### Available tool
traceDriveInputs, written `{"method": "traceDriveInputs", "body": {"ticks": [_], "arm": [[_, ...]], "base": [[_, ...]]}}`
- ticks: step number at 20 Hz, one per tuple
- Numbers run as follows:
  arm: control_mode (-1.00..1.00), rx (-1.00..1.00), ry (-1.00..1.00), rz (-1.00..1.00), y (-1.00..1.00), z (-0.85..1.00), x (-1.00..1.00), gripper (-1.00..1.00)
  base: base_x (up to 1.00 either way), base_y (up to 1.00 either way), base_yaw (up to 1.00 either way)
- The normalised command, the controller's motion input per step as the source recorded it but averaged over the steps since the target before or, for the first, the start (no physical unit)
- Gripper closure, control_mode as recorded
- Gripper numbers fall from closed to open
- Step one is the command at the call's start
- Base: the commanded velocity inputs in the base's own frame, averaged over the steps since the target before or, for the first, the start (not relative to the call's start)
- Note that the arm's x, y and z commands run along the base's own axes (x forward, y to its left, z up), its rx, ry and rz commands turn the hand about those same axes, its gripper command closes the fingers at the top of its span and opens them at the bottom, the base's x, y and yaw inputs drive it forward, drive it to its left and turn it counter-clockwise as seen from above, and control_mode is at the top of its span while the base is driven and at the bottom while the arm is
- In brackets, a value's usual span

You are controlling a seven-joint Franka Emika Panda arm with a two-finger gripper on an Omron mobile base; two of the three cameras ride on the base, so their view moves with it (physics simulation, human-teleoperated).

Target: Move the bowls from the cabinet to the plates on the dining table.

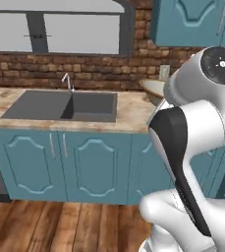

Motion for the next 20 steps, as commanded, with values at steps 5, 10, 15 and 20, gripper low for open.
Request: {"method": "traceDriveInputs", "body": {"ticks": [5, 10, 15, 20], "arm": [[1.00, 0.00, 0.00, 0.00, 0.00, 0.00, 0.00, 1.00], [1.00, 0.00, 0.00, 0.00, 0.00, 0.00, 0.00, 1.00], [1.00, 0.00, 0.00, 0.00, 0.00, 0.00, 0.00, 1.00], [1.00, 0.00, 0.00, 0.00, 0.00, 0.00, 0.00, 1.00]], "base": [[0.53, 0.56, 0.79], [0.41, 0.50, 0.78], [0.07, 0.32, 0.82], [0.19, -0.19, 0.71]]}}
